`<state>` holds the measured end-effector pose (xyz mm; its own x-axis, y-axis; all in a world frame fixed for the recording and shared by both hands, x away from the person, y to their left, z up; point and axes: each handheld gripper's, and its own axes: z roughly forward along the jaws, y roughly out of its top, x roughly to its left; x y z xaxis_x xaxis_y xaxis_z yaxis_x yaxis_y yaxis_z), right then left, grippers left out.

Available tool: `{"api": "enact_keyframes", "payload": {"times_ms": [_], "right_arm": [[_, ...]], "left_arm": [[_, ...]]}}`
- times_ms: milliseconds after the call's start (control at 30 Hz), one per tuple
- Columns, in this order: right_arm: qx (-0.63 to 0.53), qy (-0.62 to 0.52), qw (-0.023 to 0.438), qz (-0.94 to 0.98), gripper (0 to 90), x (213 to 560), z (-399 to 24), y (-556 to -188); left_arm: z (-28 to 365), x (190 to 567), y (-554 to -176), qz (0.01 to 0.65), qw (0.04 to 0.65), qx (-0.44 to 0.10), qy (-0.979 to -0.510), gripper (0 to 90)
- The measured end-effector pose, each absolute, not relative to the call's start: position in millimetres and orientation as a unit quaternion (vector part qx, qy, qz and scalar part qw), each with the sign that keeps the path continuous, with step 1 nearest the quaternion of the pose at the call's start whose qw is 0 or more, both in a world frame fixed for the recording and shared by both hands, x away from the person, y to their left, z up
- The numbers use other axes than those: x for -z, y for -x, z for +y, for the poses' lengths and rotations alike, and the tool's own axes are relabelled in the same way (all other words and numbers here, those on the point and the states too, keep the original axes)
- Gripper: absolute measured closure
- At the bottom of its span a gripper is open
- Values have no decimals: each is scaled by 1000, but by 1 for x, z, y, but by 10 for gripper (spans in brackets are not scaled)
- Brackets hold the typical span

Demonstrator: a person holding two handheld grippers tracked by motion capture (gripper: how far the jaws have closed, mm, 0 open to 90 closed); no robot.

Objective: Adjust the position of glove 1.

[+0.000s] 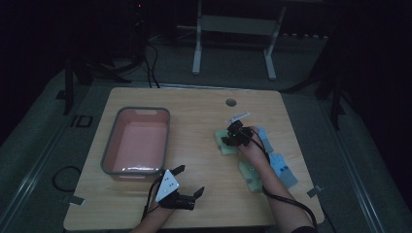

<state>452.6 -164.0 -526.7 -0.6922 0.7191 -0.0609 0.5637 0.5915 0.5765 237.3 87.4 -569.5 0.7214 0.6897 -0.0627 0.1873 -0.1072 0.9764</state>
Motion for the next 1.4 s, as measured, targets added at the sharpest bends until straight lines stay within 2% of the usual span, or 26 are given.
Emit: {"api": "enact_keyframes", "payload": {"times_ms": [233, 267, 333, 433, 567, 800, 933, 1133, 1400], "right_arm": [[-260, -393, 124, 874, 633, 534, -166, -458], [-258, -395, 124, 873, 672, 534, -166, -457], [-252, -409, 116, 869, 810, 533, -163, -456], [-247, -426, 117, 863, 858, 529, -158, -454], [-271, -437, 112, 850, 865, 514, -153, -442], [-288, -447, 160, 832, 866, 472, -140, -406], [-303, -463, 168, 815, 865, 462, -137, -388], [-304, -471, 162, 812, 865, 467, -125, -361], [-293, -480, 163, 811, 865, 485, -125, -340]], "left_arm": [[88, 570, -238, 312, 594, -209, -711, 13], [88, 570, -238, 314, 594, -208, -711, 13], [88, 569, -239, 313, 593, -207, -712, 14], [87, 569, -238, 310, 594, -206, -713, 14], [88, 570, -238, 310, 596, -206, -712, 14], [88, 570, -238, 311, 595, -209, -711, 13], [88, 570, -238, 313, 596, -209, -709, 14], [93, 570, -240, 328, 607, -195, -697, 13], [90, 570, -238, 320, 601, -205, -703, 14]]}}
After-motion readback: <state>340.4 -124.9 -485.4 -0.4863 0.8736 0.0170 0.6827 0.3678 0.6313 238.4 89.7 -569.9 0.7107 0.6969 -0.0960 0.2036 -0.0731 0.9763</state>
